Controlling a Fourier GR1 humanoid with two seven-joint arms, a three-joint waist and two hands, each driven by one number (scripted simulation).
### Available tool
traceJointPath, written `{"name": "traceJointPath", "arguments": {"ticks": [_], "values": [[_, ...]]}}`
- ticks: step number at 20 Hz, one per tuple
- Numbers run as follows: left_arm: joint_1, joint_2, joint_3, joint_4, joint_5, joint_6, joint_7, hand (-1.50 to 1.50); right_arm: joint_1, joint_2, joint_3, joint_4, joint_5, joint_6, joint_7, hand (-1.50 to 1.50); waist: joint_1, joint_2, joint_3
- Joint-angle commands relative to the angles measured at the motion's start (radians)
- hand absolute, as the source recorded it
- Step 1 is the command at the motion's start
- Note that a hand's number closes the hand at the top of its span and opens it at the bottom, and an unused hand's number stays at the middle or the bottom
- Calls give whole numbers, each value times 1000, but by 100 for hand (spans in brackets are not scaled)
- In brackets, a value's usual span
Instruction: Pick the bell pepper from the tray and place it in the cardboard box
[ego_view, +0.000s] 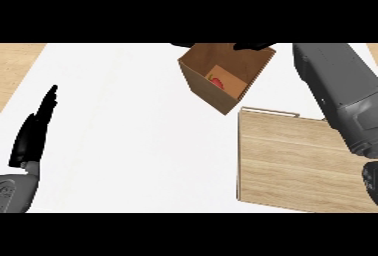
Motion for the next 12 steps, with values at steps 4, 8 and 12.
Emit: {"name": "traceJointPath", "arguments": {"ticks": [4, 8, 12], "values": [[-8, 6, 5, -17, 0, -6, 10, 0, 74, -201, -31, 20, -18, 117, -33, -150, 6, 12, 2], [-12, -5, 2, 10, -3, -8, -5, 0, 99, -253, -22, 12, -6, 177, -75, -150, 3, 10, 2], [16, -11, 1, -26, 2, -8, -3, 0, 171, -317, -1, 17, 18, 250, -140, -150, 15, 13, 4]]}}
